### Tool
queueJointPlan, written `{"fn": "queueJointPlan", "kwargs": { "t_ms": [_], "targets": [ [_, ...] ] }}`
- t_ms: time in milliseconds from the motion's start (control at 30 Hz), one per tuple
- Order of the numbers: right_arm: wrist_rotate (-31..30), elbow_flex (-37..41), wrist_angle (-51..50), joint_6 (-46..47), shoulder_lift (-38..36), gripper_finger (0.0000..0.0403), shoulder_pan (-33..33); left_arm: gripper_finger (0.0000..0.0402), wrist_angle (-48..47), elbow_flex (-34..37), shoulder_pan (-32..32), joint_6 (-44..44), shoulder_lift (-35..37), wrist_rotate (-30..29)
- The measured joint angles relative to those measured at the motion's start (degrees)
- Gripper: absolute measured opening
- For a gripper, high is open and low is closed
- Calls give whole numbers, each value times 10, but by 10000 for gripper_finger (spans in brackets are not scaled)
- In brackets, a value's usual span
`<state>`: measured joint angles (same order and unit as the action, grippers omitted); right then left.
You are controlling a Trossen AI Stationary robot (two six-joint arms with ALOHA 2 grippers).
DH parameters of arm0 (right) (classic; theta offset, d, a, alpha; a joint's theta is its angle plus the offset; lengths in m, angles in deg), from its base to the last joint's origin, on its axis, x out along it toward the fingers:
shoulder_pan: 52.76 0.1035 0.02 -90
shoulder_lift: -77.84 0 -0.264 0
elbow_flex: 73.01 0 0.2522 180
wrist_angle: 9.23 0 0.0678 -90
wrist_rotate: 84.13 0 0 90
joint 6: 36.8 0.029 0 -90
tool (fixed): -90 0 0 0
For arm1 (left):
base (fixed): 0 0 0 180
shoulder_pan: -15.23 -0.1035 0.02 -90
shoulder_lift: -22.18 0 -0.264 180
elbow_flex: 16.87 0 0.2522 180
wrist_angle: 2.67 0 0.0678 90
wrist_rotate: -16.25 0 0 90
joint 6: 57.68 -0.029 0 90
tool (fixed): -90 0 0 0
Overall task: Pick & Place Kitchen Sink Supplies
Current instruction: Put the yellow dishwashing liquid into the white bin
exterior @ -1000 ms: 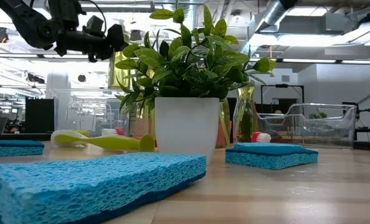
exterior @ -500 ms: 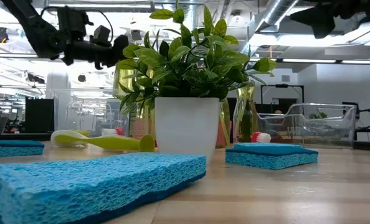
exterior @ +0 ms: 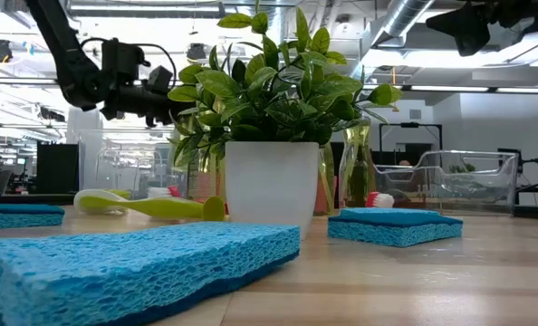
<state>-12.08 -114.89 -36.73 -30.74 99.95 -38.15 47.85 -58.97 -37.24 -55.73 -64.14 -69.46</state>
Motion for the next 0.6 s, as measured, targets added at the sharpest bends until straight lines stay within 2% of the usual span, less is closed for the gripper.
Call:
{"fn": "queueJointPlan", "kwargs": {
  "t_ms": [600],
  "targets": [
    [1,0,-10,0,0,245,0,218,-4,0,15,4,-18,-1]
  ]
}}
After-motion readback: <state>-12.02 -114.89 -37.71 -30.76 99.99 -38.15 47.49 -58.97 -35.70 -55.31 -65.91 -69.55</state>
